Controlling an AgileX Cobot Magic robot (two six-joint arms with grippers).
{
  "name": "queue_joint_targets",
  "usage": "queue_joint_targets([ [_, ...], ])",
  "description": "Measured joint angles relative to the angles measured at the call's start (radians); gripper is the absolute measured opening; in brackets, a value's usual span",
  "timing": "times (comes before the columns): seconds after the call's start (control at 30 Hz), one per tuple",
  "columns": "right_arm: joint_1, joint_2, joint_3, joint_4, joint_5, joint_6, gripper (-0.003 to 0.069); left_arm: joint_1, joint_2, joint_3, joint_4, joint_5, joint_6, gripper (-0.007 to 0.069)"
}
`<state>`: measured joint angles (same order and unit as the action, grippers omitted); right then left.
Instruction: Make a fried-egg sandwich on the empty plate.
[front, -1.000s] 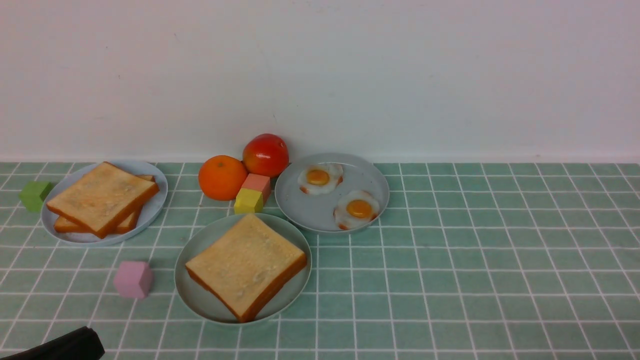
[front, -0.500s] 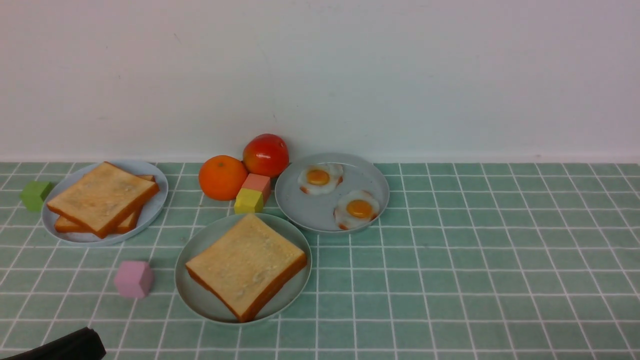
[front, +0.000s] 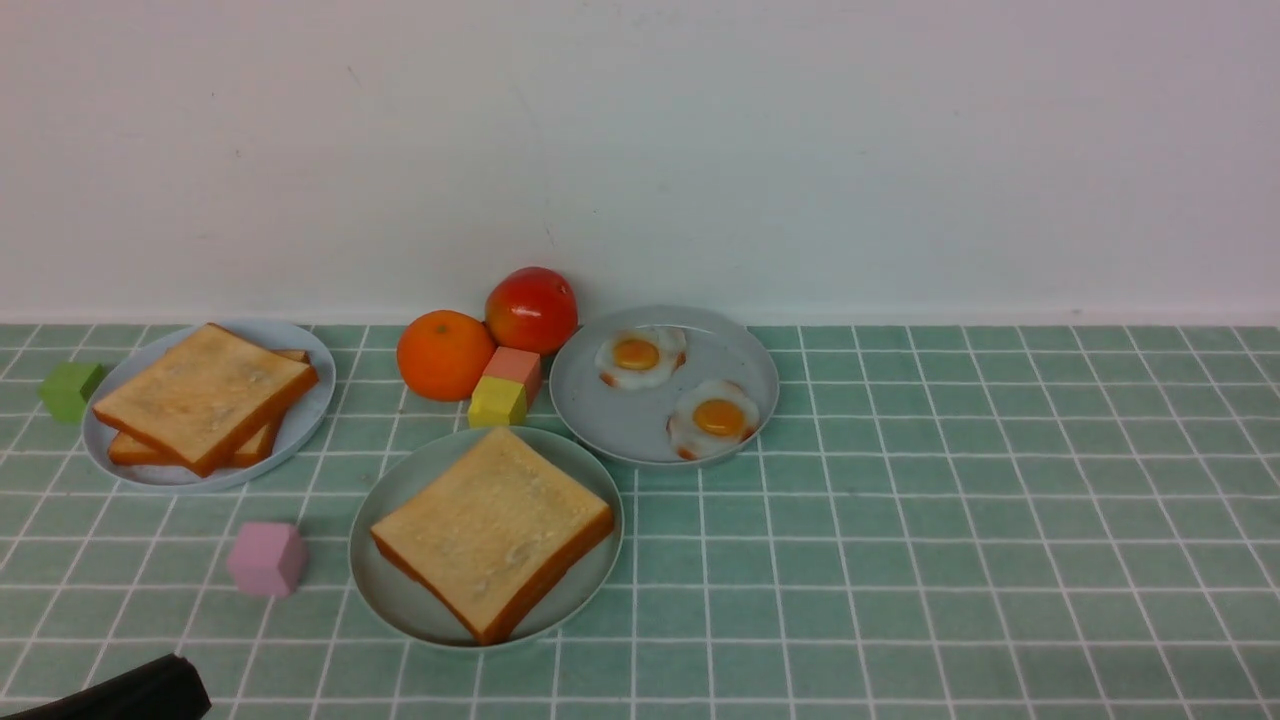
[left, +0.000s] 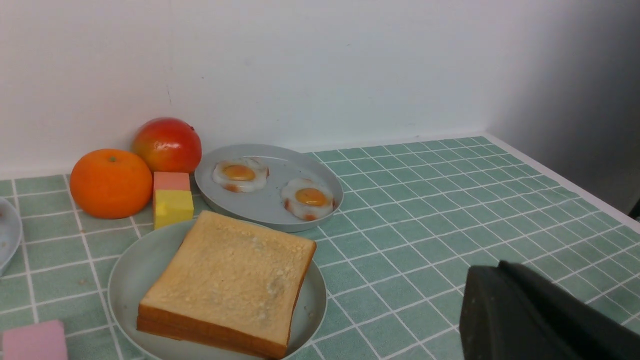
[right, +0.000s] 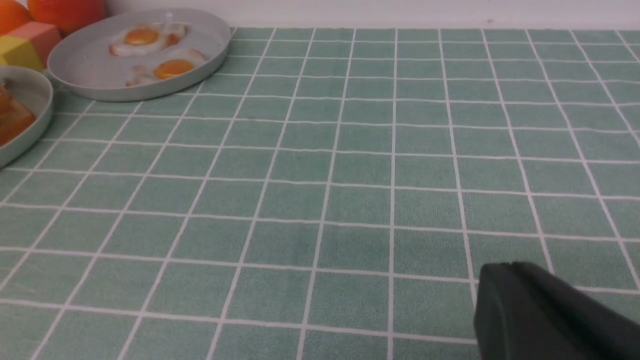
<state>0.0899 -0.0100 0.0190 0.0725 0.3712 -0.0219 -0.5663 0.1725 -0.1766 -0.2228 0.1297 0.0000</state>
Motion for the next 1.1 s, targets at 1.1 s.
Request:
queue_joint_targets([
  [1.1, 0.0, -0.001, -0.001, 0.007, 0.006, -0.002, 0.0013, 0.522, -0.184, 0.181, 0.174, 0.194, -0.2, -0.0013],
])
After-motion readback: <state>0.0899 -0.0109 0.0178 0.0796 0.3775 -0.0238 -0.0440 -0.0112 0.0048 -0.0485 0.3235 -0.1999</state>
